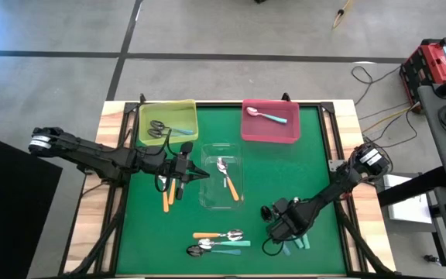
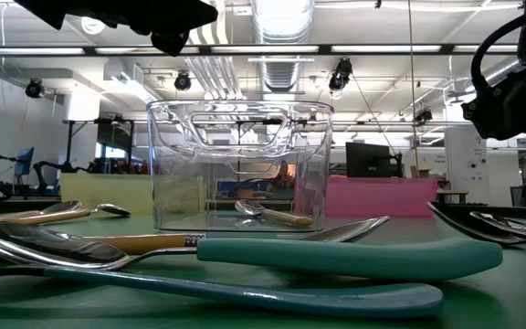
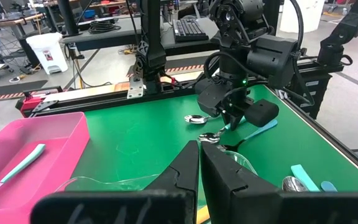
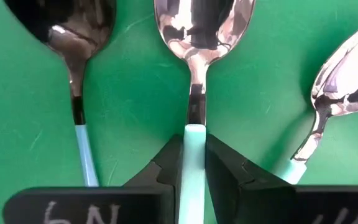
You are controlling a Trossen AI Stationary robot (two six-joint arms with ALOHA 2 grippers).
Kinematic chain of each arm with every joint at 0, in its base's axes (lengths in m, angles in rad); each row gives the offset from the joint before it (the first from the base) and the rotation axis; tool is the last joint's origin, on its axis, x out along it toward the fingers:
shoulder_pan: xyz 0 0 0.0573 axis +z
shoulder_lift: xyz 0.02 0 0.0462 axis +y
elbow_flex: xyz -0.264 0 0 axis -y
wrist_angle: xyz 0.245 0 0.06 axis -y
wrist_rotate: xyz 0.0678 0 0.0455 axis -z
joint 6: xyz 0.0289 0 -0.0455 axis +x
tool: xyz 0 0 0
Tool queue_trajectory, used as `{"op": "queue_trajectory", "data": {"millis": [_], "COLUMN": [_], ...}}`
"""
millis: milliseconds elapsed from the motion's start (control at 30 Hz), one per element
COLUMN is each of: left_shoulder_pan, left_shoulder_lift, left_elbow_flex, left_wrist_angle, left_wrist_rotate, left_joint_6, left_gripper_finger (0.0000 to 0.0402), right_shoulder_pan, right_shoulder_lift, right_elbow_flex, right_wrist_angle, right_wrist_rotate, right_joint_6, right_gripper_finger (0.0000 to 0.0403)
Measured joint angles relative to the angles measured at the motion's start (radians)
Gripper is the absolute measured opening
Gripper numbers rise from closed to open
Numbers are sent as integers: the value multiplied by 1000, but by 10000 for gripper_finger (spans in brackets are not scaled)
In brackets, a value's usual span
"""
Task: Sort silverware by color (type)
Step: Put the right light blue spoon into the pink bin
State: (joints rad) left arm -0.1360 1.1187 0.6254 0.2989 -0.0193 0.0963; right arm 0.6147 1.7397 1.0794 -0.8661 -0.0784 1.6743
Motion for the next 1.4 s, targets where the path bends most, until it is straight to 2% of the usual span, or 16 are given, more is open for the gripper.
{"op": "queue_trajectory", "data": {"millis": [367,600,800,933,1200,1400], "left_shoulder_pan": [0,0,0,0,9,37], "left_shoulder_lift": [0,0,0,-1,-3,-21], "left_elbow_flex": [0,2,13,16,16,17], "left_wrist_angle": [0,9,11,14,15,24], "left_wrist_rotate": [0,-12,-91,-101,-108,-230], "left_joint_6": [2,69,131,191,311,423], "left_gripper_finger": [0,0,0,0,0,0], "right_shoulder_pan": [-9,-36,-84,-130,-293,-452], "right_shoulder_lift": [-10,-67,-148,-202,-298,-333], "right_elbow_flex": [26,54,59,59,59,103], "right_wrist_angle": [-58,-140,-136,-133,-123,-122], "right_wrist_rotate": [43,73,155,219,313,359], "right_joint_6": [-19,-73,-146,-207,-444,-687], "right_gripper_finger": [37,36,36,38,36,36]}}
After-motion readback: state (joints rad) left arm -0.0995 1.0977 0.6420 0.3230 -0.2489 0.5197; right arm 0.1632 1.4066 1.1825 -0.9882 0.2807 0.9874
